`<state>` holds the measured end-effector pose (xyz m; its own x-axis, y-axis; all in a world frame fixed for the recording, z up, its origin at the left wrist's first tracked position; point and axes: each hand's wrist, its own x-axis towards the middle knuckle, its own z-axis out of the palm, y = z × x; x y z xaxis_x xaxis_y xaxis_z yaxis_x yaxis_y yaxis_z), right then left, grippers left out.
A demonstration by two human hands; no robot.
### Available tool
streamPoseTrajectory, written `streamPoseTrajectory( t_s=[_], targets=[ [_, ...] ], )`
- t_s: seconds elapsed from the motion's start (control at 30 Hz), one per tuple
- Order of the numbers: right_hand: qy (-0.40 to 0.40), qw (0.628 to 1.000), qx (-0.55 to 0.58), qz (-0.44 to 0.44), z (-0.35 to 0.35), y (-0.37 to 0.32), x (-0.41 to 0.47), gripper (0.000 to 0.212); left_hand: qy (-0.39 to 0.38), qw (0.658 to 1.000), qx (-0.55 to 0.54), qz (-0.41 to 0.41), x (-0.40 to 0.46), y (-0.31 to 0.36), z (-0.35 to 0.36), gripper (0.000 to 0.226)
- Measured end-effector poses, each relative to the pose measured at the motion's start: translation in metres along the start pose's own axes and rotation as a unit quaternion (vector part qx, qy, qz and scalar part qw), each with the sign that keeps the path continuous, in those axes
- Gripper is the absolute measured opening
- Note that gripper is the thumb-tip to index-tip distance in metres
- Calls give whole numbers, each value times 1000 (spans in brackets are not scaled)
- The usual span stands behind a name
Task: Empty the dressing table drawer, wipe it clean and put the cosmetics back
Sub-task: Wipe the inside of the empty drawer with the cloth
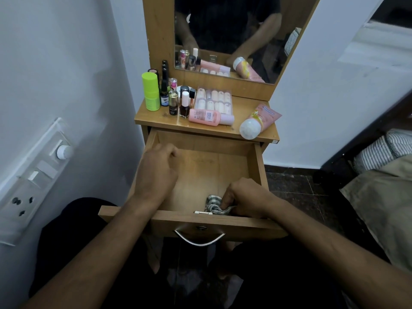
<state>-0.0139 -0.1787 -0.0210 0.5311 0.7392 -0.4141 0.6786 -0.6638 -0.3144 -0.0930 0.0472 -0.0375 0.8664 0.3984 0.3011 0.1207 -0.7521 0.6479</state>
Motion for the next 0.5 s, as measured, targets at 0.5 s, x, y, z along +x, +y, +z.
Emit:
streamPoseTrajectory(
  t_s=[0.5],
  targets=[
    [20, 992, -51, -117, 5, -126, 84, 25, 135, 916, -282, -252, 12, 3, -12, 17]
  ],
)
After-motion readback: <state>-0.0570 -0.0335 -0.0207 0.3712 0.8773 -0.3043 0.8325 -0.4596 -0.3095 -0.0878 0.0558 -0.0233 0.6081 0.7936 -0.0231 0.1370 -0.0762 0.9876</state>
